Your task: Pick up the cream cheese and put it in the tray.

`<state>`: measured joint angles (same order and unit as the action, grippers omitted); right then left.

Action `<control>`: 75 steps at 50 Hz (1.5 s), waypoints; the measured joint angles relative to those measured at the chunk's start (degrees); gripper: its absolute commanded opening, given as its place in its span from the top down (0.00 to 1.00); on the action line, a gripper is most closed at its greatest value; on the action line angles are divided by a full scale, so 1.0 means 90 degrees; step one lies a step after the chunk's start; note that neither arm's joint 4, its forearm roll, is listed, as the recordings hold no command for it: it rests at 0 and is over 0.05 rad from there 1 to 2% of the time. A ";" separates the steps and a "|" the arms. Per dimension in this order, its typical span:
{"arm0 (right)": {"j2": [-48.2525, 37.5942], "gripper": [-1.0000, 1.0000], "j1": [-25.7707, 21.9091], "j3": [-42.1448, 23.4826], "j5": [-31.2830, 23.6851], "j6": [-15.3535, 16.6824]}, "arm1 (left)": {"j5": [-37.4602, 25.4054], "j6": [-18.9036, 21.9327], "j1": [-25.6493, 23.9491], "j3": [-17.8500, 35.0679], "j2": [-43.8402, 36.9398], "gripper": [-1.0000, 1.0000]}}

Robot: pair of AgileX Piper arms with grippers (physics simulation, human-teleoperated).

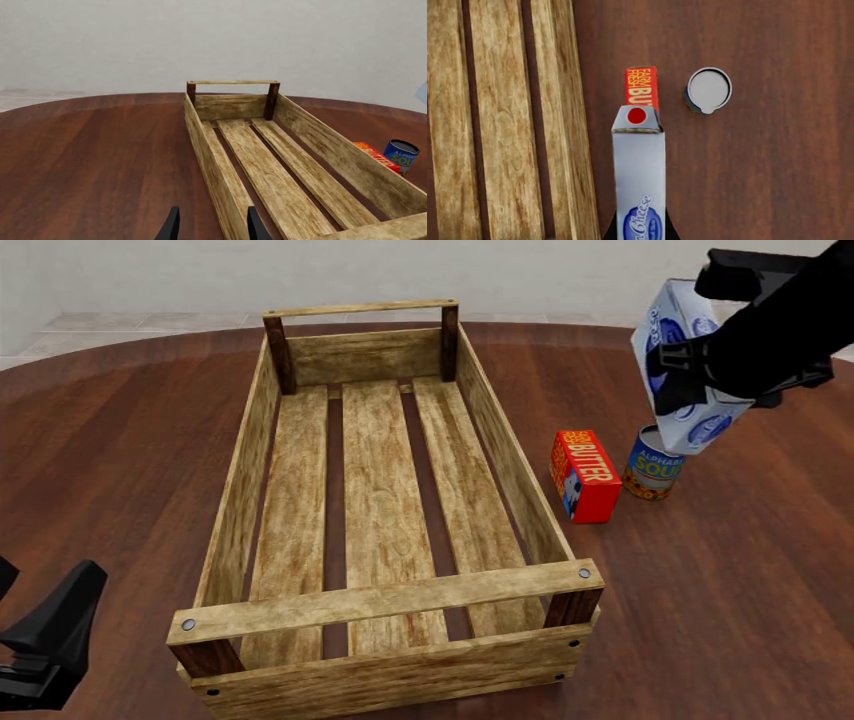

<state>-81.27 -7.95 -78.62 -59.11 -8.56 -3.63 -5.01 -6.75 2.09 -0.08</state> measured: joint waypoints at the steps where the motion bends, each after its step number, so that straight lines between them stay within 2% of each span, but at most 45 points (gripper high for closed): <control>1: -0.0093 1.00 -0.0070 -0.0120 -0.0023 0.0014 | 0.0002 0.0007 0.0005 -0.0003 0.0000 0.00; 23: -0.2232 1.00 -0.1178 -0.2328 -0.0112 0.0382 | 0.0121 0.0181 -0.0035 -0.0091 0.0006 0.00; 39: -0.3399 1.00 -0.1879 -0.3251 0.0007 0.0352 | 0.0113 0.0177 -0.0060 -0.0105 0.0006 0.00; 58: -0.4851 1.00 -0.2397 -0.5269 -0.0564 0.0317 | 0.0055 0.0148 -0.0090 -0.0046 0.0004 0.00; 75: -0.6148 1.00 -0.2842 -0.6705 -0.0887 0.0254 | 0.0039 0.0107 -0.0101 -0.0018 0.0004 0.00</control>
<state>-136.60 -33.53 -138.96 -67.09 -6.27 -3.27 -4.04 -7.66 1.93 -0.04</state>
